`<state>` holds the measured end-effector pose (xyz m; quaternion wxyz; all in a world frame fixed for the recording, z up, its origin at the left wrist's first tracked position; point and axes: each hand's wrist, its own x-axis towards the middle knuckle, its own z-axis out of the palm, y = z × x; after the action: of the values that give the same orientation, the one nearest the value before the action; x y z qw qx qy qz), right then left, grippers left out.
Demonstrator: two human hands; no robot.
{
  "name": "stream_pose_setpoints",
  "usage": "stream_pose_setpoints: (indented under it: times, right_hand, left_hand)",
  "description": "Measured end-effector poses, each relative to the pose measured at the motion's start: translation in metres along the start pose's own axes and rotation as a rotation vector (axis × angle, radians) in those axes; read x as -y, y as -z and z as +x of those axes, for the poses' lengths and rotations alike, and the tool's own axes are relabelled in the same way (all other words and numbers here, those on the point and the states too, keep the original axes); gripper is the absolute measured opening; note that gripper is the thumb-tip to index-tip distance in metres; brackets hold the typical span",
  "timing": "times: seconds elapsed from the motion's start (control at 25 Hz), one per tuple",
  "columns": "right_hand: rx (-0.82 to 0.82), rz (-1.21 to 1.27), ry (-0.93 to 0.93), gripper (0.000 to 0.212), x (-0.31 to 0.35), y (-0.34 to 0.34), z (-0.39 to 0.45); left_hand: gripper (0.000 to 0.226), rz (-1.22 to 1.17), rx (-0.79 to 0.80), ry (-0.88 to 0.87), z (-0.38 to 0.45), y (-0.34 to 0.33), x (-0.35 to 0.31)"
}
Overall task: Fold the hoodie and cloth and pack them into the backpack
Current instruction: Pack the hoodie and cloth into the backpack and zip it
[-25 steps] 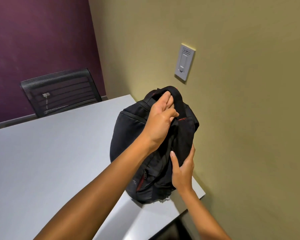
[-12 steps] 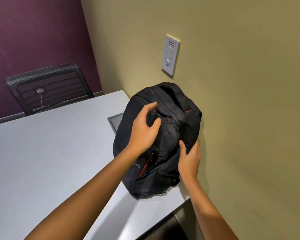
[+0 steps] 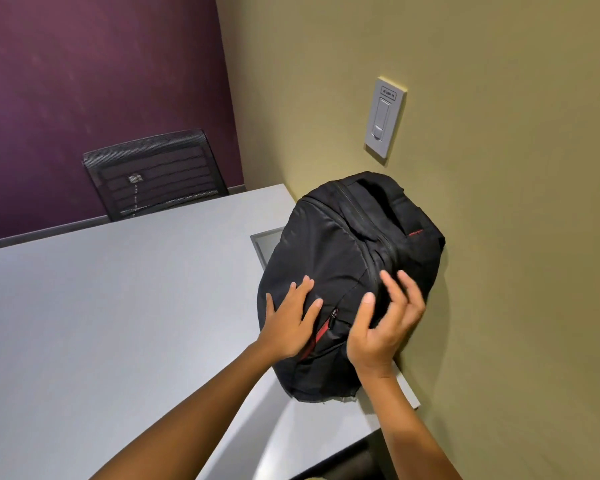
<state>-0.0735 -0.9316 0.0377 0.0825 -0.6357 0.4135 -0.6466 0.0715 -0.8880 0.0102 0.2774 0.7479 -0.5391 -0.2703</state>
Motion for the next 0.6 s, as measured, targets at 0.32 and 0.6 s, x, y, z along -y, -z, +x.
stream_pose_setpoints:
  times: [0.32, 0.6]
  right_hand:
    - [0.739, -0.015, 0.082, 0.043, 0.011, -0.022, -0.033]
    - [0.882, -0.033, -0.013, 0.048, 0.019, -0.032, -0.062]
  left_hand:
    - [0.052, 0.018, 0.012, 0.002, -0.029, 0.002, 0.025]
    - [0.049, -0.145, -0.11, 0.153, -0.081, 0.006, 0.06]
